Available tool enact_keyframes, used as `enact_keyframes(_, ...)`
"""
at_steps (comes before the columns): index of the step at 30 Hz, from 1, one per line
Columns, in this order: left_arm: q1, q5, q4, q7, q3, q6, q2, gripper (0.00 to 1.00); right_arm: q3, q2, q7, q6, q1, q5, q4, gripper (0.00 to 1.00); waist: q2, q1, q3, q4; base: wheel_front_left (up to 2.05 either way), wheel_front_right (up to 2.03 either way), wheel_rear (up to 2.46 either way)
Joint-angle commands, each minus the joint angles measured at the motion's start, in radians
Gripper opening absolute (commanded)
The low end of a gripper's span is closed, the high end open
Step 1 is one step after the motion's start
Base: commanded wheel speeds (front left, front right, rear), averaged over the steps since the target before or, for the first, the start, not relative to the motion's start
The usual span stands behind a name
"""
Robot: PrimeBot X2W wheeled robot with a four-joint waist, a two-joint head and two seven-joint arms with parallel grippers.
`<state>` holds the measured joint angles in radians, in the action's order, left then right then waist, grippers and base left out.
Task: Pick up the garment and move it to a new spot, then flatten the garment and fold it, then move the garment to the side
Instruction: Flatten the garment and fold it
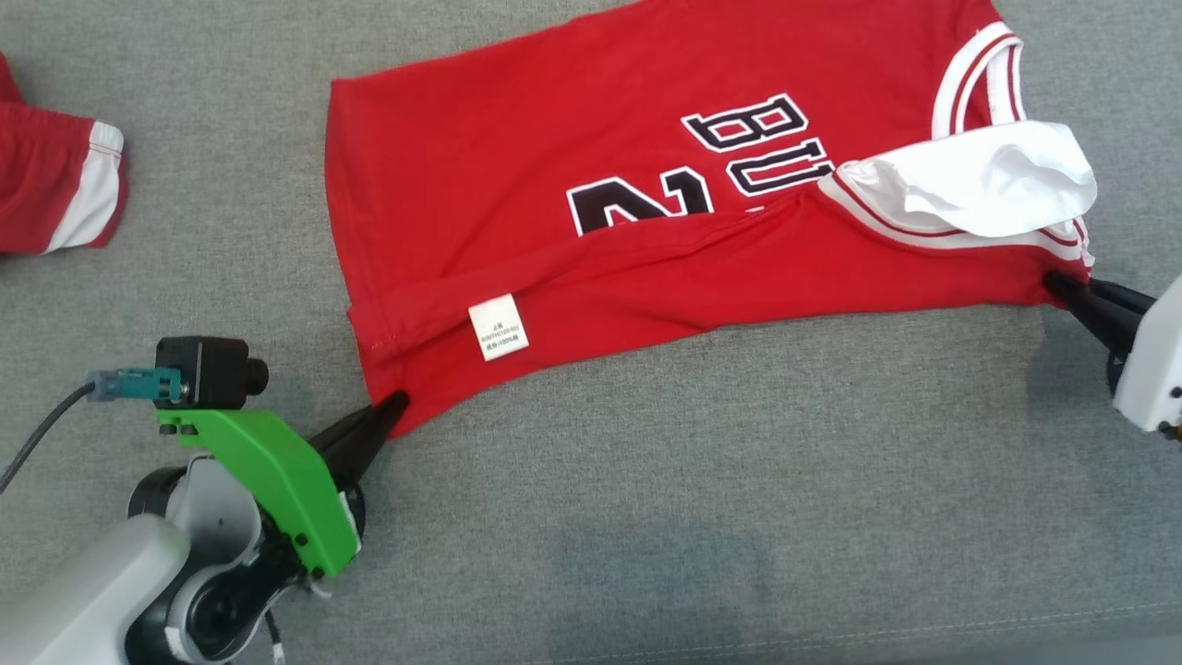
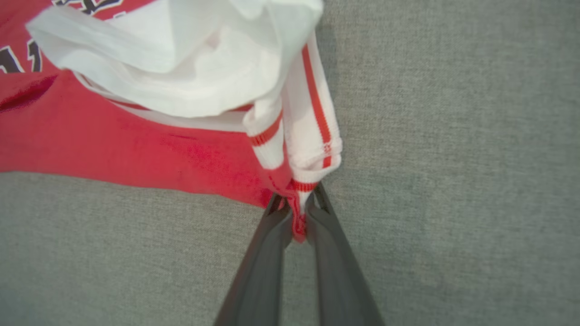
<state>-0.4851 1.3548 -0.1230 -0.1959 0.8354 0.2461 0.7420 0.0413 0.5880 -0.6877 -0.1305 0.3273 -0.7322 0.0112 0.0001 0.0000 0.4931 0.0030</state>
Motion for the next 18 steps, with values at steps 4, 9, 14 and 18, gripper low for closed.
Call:
enact_keyframes(4, 0.057, 0.077, -0.072, -0.044, -0.031, -0.027, 0.097, 0.00, -0.085, 0.032, -0.080, 0.000, -0.051, -0.099, 0.023, 0.00, -0.0001, 0.0000, -0.059, -0.013, 0.00, 0.00, 0.00)
enact_keyframes(9, 0.129, 0.137, -0.172, -0.060, -0.050, -0.038, 0.180, 0.00, -0.172, 0.038, -0.195, 0.000, -0.156, -0.185, 0.089, 0.00, -0.0001, 0.0000, -0.083, -0.022, 0.00, 0.00, 0.00)
enact_keyframes(14, 0.214, 0.134, -0.230, -0.020, -0.027, -0.030, 0.194, 0.00, -0.239, 0.003, -0.229, 0.000, -0.288, -0.214, 0.156, 0.00, -0.0001, 0.0000, -0.081, -0.033, 0.00, 0.00, 0.00)
enact_keyframes(18, 0.263, 0.101, -0.235, 0.019, 0.001, -0.019, 0.175, 0.00, -0.267, -0.023, -0.199, 0.000, -0.353, -0.186, 0.192, 0.22, -0.0001, 0.0000, -0.069, -0.038, 0.00, 0.00, 0.00)
